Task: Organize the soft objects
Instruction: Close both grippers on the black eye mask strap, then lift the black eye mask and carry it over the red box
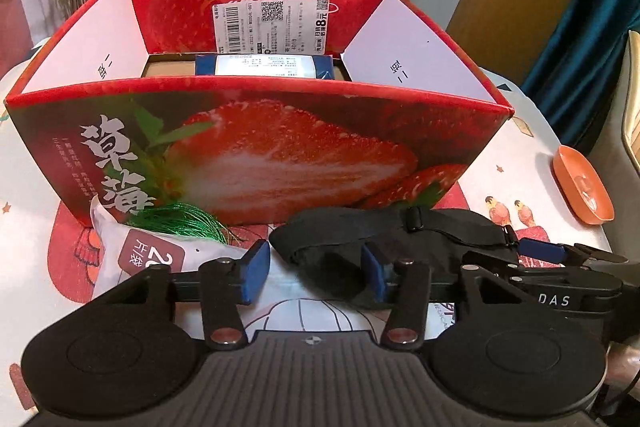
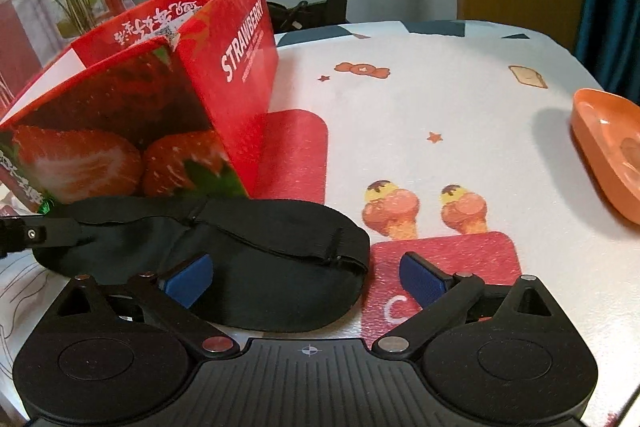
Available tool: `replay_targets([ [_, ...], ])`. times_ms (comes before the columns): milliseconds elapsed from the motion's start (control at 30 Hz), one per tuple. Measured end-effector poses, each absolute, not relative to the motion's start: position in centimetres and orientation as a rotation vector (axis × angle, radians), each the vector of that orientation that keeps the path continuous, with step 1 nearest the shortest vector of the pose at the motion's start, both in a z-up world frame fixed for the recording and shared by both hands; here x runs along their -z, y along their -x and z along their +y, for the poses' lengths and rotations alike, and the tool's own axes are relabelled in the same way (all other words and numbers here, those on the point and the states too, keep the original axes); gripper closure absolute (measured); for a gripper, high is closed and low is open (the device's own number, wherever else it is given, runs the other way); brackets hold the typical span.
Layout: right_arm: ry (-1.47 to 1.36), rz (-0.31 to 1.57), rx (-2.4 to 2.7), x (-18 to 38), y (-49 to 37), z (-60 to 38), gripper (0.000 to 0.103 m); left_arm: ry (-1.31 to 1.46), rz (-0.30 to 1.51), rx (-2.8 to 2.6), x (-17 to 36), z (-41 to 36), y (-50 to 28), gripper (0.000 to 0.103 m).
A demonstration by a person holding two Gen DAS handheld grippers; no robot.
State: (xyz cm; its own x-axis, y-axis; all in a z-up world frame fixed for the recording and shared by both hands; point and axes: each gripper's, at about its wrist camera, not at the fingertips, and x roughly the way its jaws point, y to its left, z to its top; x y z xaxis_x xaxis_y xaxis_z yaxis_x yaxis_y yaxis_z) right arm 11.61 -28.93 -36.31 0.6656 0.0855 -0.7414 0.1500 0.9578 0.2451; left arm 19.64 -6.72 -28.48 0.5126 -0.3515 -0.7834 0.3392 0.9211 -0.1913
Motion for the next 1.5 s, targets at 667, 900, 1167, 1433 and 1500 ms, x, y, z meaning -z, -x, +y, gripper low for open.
replay_targets([
  [667, -0.286, 0.817, 0.043, 35.8, -12.1, -28.1, 0.059, 0.014, 0.936, 0.417, 28.9, -6.6, -19.2, 0.050],
  [900, -0.237, 0.810, 0.073, 35.9, -12.0, -28.3, 0.081, 0.065, 0.941, 0.416, 29.0, -6.0, -19.5, 0.050],
  [1167, -0.220, 0.804, 0.066, 36.0, -12.0, -28.3, 0.081, 0.137, 0.958, 0.375, 29.0, -5.1, -20.7, 0.058],
  [1433, -0.227, 0.803, 0.066, 36.1, -11.9, -28.2, 0.081, 0.136, 0.963, 0.367, 29.4, -4.9, -21.0, 0.081],
  [1500, -0.230, 0.804, 0.065, 36.1, -12.0, -28.2, 0.081, 0.117, 0.947, 0.374, 29.2, -4.9, -20.9, 0.084],
])
